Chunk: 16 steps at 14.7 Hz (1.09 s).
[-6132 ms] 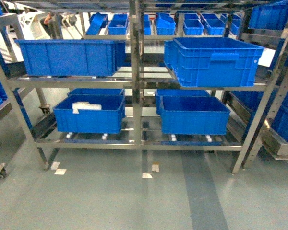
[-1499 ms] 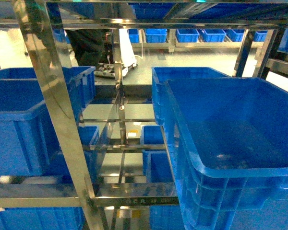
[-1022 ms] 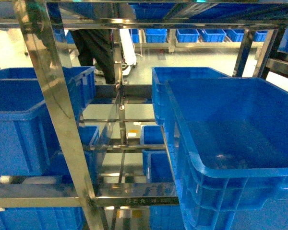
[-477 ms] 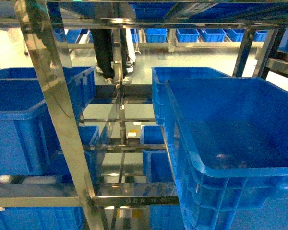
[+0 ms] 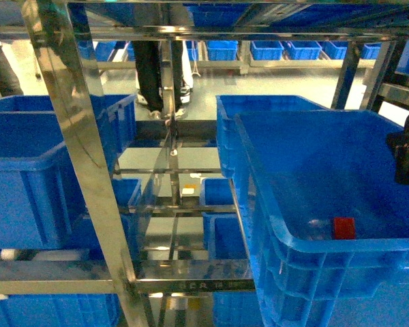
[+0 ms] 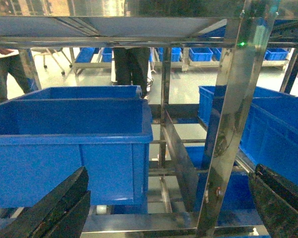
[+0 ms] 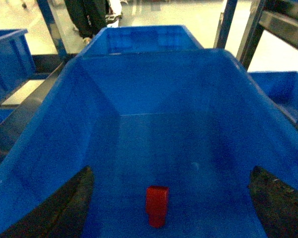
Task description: Pick red block from blue box to shelf
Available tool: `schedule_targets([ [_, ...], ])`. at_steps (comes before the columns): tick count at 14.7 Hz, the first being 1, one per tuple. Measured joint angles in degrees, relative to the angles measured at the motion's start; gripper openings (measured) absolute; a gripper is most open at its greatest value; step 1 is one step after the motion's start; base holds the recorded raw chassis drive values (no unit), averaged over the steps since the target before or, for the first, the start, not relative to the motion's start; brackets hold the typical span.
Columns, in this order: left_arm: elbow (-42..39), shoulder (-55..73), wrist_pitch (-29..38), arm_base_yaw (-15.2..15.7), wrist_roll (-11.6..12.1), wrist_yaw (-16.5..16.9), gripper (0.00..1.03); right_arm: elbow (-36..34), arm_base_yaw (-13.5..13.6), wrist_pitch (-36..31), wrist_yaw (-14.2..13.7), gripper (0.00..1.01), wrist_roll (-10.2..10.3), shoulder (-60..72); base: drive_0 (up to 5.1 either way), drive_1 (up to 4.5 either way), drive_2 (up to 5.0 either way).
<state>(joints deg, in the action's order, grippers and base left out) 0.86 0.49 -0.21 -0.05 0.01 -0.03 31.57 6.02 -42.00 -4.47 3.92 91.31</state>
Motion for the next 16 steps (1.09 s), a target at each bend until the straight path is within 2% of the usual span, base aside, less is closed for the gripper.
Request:
schedule_targets([
  [1,0.00,0.00,0.00,0.00,0.00,0.00,0.98,-1.77,0.00,-0.11,0.02,0.99,0.15,-2.73,0.0,0.00,0.0],
  [3,0.00,0.00,-0.02,0.00,0.00,0.00,0.98,-8.17,0.79,3.21,-0.39,0.98,-0.79,-11.76,0.0,0.00,0.0],
  [4,0.00,0.00,0.00,0.00,0.00,-0.02,0.98,-13.16,1.20,-1.31,-1.81,0.95,-1.66,-16.65,0.0,0.00,0.0],
  [8,0.00,0.00,0.04,0.00,0.00,0.00,0.98,-17.44,0.79,-12.85,-1.97,0.80,-2.56,-18.47,0.0,0.00,0.0],
  [14,0.00,0.00,-0.02,0.00,0.00,-0.07,0.98,-21.92,-0.44,-20.57,-1.09,0.58,-3.32,-20.33,0.0,0.00,0.0],
  [15,0.00,0.00,0.02,0.00,0.00,0.00,0.98,-23.47,-0.90,-18.84,-0.79,0.49,-3.48,-21.59,0.0,0.00,0.0],
  [16,0.00,0.00,0.00,0.00,0.00,-0.02,0.98,-30.45,-6.29,0.59,4.28,0.02,-3.76,-48.13,0.0,0.00,0.0],
])
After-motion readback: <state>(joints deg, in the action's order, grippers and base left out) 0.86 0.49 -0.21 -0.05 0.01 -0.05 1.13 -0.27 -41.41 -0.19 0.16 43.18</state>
